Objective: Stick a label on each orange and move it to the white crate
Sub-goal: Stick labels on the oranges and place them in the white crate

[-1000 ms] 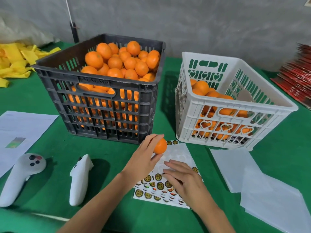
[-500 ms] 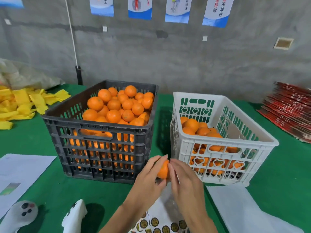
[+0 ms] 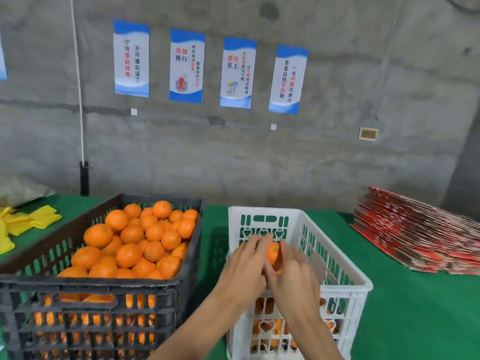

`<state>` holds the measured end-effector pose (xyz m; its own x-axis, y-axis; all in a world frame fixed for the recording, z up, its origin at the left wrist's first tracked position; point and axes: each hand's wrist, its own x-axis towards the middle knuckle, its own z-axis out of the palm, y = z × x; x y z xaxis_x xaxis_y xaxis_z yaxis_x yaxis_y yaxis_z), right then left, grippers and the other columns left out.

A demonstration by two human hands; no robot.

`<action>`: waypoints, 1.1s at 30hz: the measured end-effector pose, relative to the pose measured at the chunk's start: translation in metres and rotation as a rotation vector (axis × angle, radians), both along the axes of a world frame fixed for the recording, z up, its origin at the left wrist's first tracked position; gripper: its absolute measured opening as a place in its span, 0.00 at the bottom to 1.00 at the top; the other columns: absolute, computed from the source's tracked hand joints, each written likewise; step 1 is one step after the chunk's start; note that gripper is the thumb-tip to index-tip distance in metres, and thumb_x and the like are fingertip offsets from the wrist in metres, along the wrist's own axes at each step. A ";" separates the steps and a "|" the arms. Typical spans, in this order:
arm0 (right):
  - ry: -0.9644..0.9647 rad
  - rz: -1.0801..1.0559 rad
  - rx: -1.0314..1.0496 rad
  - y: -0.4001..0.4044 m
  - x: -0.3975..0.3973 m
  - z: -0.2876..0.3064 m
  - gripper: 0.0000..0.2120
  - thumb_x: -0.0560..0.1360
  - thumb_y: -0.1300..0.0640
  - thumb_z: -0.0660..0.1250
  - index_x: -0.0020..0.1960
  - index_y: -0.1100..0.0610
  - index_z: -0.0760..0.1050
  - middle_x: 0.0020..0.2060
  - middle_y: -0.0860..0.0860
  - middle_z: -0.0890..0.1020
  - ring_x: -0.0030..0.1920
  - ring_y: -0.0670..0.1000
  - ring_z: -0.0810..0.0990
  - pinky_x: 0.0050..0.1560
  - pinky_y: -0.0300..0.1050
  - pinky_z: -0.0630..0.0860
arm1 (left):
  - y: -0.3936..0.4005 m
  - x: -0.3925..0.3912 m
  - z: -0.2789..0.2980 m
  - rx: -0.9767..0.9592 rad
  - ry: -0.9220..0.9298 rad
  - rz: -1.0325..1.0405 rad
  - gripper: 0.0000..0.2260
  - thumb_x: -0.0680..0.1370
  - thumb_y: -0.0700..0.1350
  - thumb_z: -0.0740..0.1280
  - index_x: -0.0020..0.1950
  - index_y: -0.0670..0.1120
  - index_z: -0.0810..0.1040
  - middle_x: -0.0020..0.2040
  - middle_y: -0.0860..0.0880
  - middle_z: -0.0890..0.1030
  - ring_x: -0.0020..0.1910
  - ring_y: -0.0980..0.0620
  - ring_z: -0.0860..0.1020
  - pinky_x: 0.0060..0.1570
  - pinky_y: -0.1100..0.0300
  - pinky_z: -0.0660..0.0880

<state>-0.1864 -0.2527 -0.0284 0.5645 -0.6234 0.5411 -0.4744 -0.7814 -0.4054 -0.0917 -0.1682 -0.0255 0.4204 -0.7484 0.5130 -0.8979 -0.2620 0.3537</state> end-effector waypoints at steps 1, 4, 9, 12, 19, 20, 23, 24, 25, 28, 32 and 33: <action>0.033 -0.009 -0.030 -0.005 0.004 -0.002 0.29 0.81 0.36 0.58 0.76 0.52 0.69 0.69 0.50 0.77 0.70 0.50 0.74 0.66 0.43 0.73 | 0.000 0.006 0.002 0.030 -0.040 0.036 0.34 0.80 0.40 0.66 0.83 0.52 0.57 0.80 0.53 0.62 0.77 0.50 0.66 0.75 0.52 0.66; -0.018 0.106 -0.061 -0.006 0.021 -0.004 0.29 0.82 0.36 0.55 0.78 0.49 0.67 0.77 0.48 0.68 0.78 0.48 0.63 0.79 0.46 0.58 | 0.017 0.033 0.008 0.036 -0.120 0.144 0.30 0.82 0.47 0.65 0.82 0.53 0.58 0.78 0.54 0.64 0.74 0.51 0.67 0.72 0.54 0.67; -0.092 0.366 -0.088 0.031 0.079 0.004 0.27 0.82 0.39 0.59 0.77 0.49 0.69 0.75 0.46 0.71 0.76 0.45 0.67 0.77 0.37 0.58 | 0.078 0.107 0.011 0.099 -0.008 0.370 0.26 0.82 0.43 0.65 0.80 0.51 0.63 0.76 0.49 0.68 0.73 0.45 0.69 0.69 0.51 0.70; -0.106 0.515 -0.018 0.061 0.119 0.007 0.27 0.81 0.38 0.62 0.77 0.46 0.69 0.74 0.44 0.73 0.74 0.45 0.69 0.74 0.42 0.65 | 0.124 0.155 0.014 0.318 0.087 0.635 0.26 0.81 0.47 0.66 0.79 0.52 0.64 0.74 0.45 0.69 0.72 0.39 0.70 0.67 0.46 0.72; 0.039 0.677 0.102 0.100 0.189 0.009 0.30 0.79 0.38 0.64 0.79 0.39 0.62 0.75 0.39 0.70 0.73 0.46 0.70 0.65 0.47 0.74 | 0.201 0.223 0.015 0.850 0.475 0.697 0.34 0.77 0.57 0.74 0.79 0.45 0.68 0.74 0.44 0.74 0.71 0.39 0.75 0.66 0.46 0.75; 0.049 0.683 0.114 0.100 0.193 0.009 0.30 0.79 0.38 0.65 0.79 0.40 0.62 0.74 0.39 0.71 0.73 0.47 0.71 0.65 0.48 0.75 | 0.200 0.226 0.016 0.851 0.537 0.659 0.37 0.77 0.57 0.75 0.80 0.46 0.67 0.75 0.44 0.72 0.71 0.39 0.75 0.66 0.45 0.75; 0.042 0.688 0.165 0.098 0.199 0.008 0.31 0.78 0.38 0.66 0.79 0.41 0.63 0.74 0.42 0.72 0.73 0.49 0.72 0.67 0.50 0.74 | 0.189 0.236 0.015 0.902 0.627 0.626 0.39 0.79 0.54 0.74 0.83 0.46 0.59 0.77 0.41 0.69 0.70 0.37 0.76 0.67 0.43 0.76; 0.041 0.690 0.174 0.098 0.200 0.007 0.32 0.78 0.38 0.66 0.79 0.42 0.62 0.74 0.43 0.72 0.73 0.49 0.72 0.68 0.50 0.74 | 0.187 0.239 0.014 0.931 0.622 0.635 0.39 0.80 0.54 0.73 0.84 0.46 0.56 0.79 0.41 0.67 0.71 0.37 0.75 0.68 0.42 0.75; 0.040 0.692 0.182 0.097 0.200 0.006 0.32 0.78 0.38 0.66 0.80 0.43 0.62 0.75 0.43 0.71 0.74 0.49 0.71 0.69 0.50 0.73 | 0.186 0.243 0.013 0.968 0.626 0.653 0.40 0.81 0.54 0.72 0.85 0.45 0.53 0.81 0.41 0.63 0.73 0.36 0.72 0.69 0.42 0.73; 0.025 0.699 0.217 0.096 0.198 0.004 0.33 0.78 0.38 0.66 0.80 0.43 0.61 0.75 0.43 0.70 0.74 0.48 0.70 0.70 0.50 0.72 | 0.174 0.241 0.023 0.988 0.590 0.610 0.44 0.77 0.41 0.77 0.85 0.43 0.54 0.82 0.40 0.59 0.71 0.36 0.73 0.67 0.45 0.75; -0.015 0.692 0.243 0.095 0.194 0.005 0.30 0.79 0.40 0.66 0.79 0.43 0.63 0.72 0.44 0.75 0.71 0.50 0.73 0.68 0.50 0.74 | 0.169 0.240 0.027 0.721 0.523 0.478 0.36 0.68 0.24 0.76 0.69 0.49 0.72 0.58 0.48 0.74 0.37 0.46 0.82 0.41 0.59 0.84; -0.021 0.688 0.247 0.094 0.193 0.005 0.29 0.79 0.40 0.66 0.78 0.43 0.64 0.72 0.45 0.75 0.71 0.50 0.74 0.68 0.51 0.74 | 0.172 0.236 0.024 0.737 0.466 0.500 0.25 0.75 0.33 0.76 0.64 0.52 0.70 0.56 0.46 0.74 0.43 0.42 0.83 0.44 0.54 0.83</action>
